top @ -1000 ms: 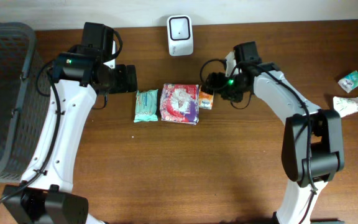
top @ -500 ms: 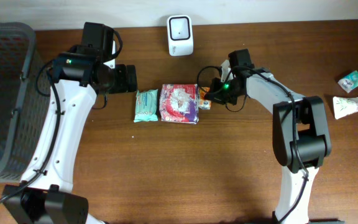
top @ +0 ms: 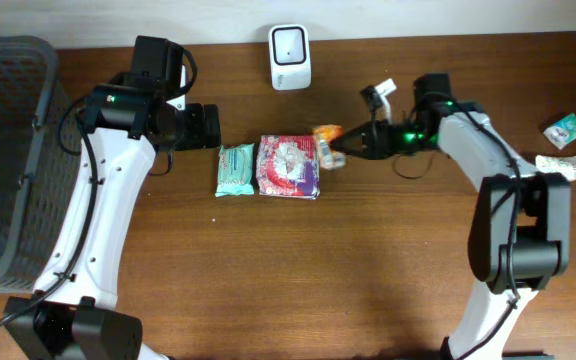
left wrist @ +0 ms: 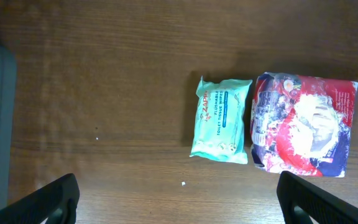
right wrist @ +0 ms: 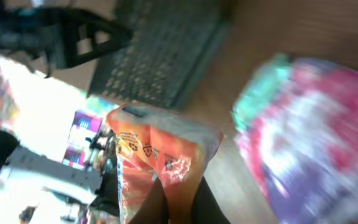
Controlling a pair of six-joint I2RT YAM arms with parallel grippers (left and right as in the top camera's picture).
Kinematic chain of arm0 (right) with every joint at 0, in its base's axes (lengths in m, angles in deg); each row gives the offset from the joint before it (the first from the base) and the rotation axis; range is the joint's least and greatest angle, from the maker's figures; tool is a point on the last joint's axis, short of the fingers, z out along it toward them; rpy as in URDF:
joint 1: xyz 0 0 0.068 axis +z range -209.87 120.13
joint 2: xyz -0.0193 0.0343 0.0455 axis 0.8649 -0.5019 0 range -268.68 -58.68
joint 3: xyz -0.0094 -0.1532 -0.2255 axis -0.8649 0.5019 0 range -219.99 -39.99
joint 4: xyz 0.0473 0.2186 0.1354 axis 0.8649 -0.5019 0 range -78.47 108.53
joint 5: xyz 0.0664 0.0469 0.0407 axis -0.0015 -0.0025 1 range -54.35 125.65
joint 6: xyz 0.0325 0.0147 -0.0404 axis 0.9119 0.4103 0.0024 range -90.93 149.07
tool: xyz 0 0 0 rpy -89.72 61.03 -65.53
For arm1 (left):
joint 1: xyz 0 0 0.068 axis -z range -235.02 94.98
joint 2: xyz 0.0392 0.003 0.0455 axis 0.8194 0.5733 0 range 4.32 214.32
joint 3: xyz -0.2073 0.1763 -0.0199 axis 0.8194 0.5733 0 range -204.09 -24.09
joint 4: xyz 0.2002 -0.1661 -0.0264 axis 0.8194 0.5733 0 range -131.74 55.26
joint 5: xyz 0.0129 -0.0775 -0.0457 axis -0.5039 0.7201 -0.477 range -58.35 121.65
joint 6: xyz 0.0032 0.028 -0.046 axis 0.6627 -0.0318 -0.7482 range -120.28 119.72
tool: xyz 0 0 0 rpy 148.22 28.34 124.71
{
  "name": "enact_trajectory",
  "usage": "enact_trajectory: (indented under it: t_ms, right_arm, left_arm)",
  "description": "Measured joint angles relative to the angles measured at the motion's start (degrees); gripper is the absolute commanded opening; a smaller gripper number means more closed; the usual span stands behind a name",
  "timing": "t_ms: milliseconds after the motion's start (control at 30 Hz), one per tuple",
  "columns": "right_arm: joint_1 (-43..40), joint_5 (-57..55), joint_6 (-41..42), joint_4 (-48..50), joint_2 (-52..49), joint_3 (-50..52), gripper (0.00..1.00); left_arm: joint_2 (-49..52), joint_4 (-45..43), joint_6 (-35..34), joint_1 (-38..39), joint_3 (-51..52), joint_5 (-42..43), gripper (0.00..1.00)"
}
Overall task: Scan the item barcode
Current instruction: 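Reach the right gripper to the orange tissue pack and grasp it, then raise the orange pack to the scanner with the right gripper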
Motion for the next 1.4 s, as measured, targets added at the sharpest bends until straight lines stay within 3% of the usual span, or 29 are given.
enact_trajectory:
  t_ms: [100, 233, 333, 433, 500, 533, 600, 667, 767, 867, 1000, 1200, 1400]
  right_arm:
    - [4.15, 3.34, -0.61, 4.87, 0.0, 0.13, 0.04]
    - [4.68, 1.27, 7.63, 9.79, 0.0, 0.17, 0.04]
    - [7.52, -15.15, 21.0, 13.51, 0.04, 0.26, 0.04]
    - [10.97, -25.38, 26.58, 15.47, 0.04, -0.48, 0.04]
    - [12.46, -38.69, 27.93, 11.39, 0.04, -4.33, 0.04]
    - [13.49, -50.73, 26.93, 10.12, 0.04, -8.5, 0.04]
    - [16.06, -68.11, 22.14, 16.41, 0.2, -12.35, 0.04]
    - [20.35, -86.82, 8.57, 26.6, 0.2, -13.57, 0.04]
    - [22.75, -95.21, -7.43, 40.06, -1.97, -14.01, 0.04]
    - [22.43, -97.98, -13.84, 52.57, -8.2, -13.9, 0.04]
    - [22.4, -95.76, -15.76, 63.39, -12.15, -13.66, 0.04]
    - [21.22, -93.66, -19.17, 55.93, -14.95, -28.09, 0.04]
    - [19.96, -91.84, -27.91, 49.64, -20.72, -28.48, 0.04]
  left_arm:
    - [0.0, 0.04, 0.0, 0.0, 0.0, -0.02, 0.99]
    - [0.02, 0.02, 0.0, 0.0, 0.0, -0.02, 0.99]
    - [0.0, 0.04, 0.0, 0.0, 0.0, 0.0, 0.99]
    - [0.02, 0.04, -0.02, 0.0, 0.0, 0.0, 0.99]
    - [0.0, 0.04, 0.0, 0.0, 0.0, -0.02, 0.99]
    - [0.0, 0.04, 0.0, 0.0, 0.0, 0.0, 0.99]
    - [0.02, 0.0, -0.02, 0.0, 0.0, -0.02, 0.99]
    - [0.0, 0.09, 0.0, 0.0, 0.0, 0.0, 0.99]
    - [0.0, 0.11, 0.0, 0.0, 0.0, 0.0, 0.99]
    - [0.0, 0.04, 0.0, 0.0, 0.0, -0.02, 0.99]
    - [0.0, 0.02, 0.0, 0.0, 0.0, 0.0, 0.99]
    - [0.0, 0.0, 0.0, 0.0, 0.0, -0.02, 0.99]
    - [0.0, 0.02, 0.0, 0.0, 0.0, -0.02, 0.99]
